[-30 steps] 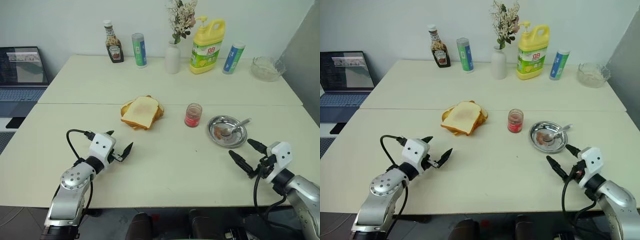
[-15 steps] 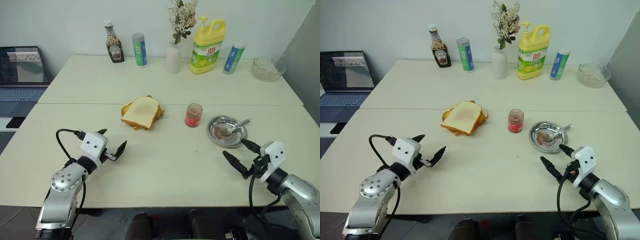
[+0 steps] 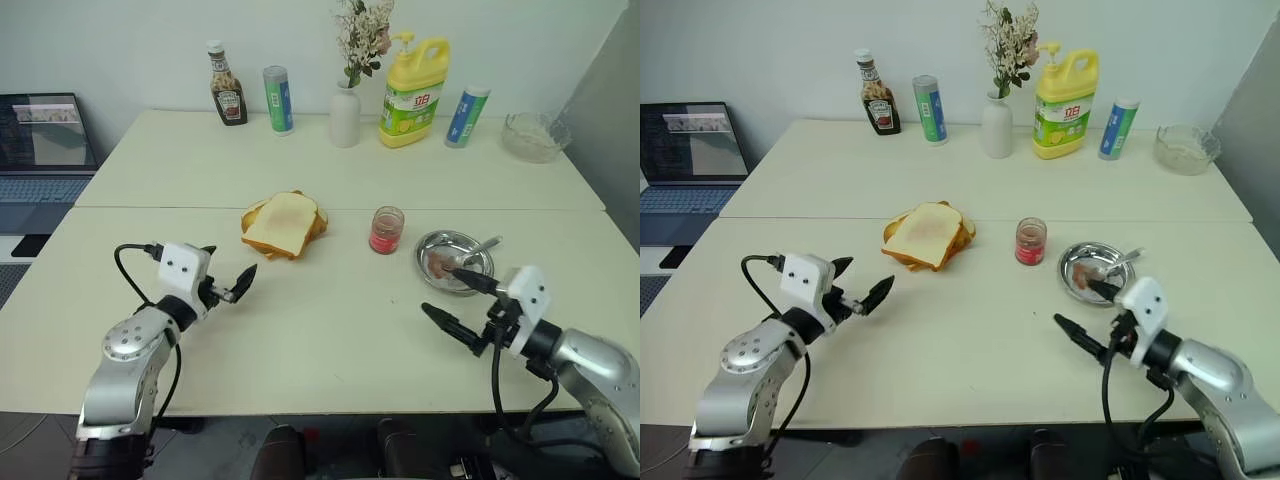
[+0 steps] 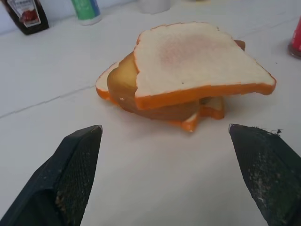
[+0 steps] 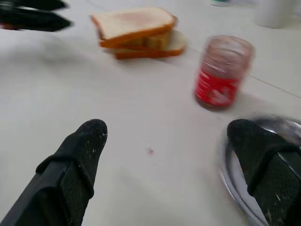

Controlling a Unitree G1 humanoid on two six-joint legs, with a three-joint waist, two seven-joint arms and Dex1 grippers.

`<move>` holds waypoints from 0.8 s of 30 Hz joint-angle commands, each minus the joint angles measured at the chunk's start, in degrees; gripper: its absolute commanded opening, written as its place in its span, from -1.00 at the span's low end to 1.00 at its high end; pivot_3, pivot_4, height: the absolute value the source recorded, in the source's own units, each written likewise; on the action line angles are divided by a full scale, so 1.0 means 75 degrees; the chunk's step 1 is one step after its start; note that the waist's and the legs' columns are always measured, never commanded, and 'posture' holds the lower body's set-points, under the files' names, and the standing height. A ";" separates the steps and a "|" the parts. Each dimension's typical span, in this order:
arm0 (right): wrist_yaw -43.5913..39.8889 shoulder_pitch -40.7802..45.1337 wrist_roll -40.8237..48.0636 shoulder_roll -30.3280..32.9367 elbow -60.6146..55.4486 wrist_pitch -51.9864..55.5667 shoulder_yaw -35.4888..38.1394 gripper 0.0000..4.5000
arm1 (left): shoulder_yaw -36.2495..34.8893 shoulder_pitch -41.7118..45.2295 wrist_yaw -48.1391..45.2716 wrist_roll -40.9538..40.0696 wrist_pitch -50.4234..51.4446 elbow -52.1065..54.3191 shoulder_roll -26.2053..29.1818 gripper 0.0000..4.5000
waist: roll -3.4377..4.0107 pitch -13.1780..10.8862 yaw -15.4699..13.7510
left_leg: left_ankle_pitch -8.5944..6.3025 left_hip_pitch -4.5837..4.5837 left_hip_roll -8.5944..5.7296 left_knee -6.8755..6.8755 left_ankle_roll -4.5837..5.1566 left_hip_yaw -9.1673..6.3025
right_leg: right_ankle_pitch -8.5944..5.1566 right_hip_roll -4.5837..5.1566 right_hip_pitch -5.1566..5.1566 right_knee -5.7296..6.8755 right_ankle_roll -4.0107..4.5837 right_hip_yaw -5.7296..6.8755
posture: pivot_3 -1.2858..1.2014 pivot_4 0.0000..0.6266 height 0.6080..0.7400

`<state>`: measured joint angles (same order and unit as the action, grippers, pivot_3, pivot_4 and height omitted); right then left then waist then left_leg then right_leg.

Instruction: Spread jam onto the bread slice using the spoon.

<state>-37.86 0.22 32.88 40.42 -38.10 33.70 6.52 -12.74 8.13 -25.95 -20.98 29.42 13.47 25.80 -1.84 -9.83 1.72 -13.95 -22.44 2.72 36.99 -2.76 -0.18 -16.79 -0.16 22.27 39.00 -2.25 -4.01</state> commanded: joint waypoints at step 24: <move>0.0016 0.0563 0.0257 -0.0010 -0.0427 0.0221 -0.0087 1.00 | -0.0798 0.2673 0.1893 -0.1732 0.3299 -0.1189 -0.1013 0.48 | -0.0036 -0.0004 -0.0014 | 0.0000 -0.0048 -0.0012 0.0001 -0.0003 -0.0082 | 0.0010 0.0002 0.0008 -0.0010 0.0021 0.0066 | 0.03 -0.52 1.00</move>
<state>-37.49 3.69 34.13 40.29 -39.59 36.25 4.89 -18.35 27.01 -11.83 -33.74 54.94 3.80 18.32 -2.12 -9.87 1.61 -13.95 -22.80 2.63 37.00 -2.78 -0.79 -16.72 -0.15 22.34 38.92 -2.09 -3.52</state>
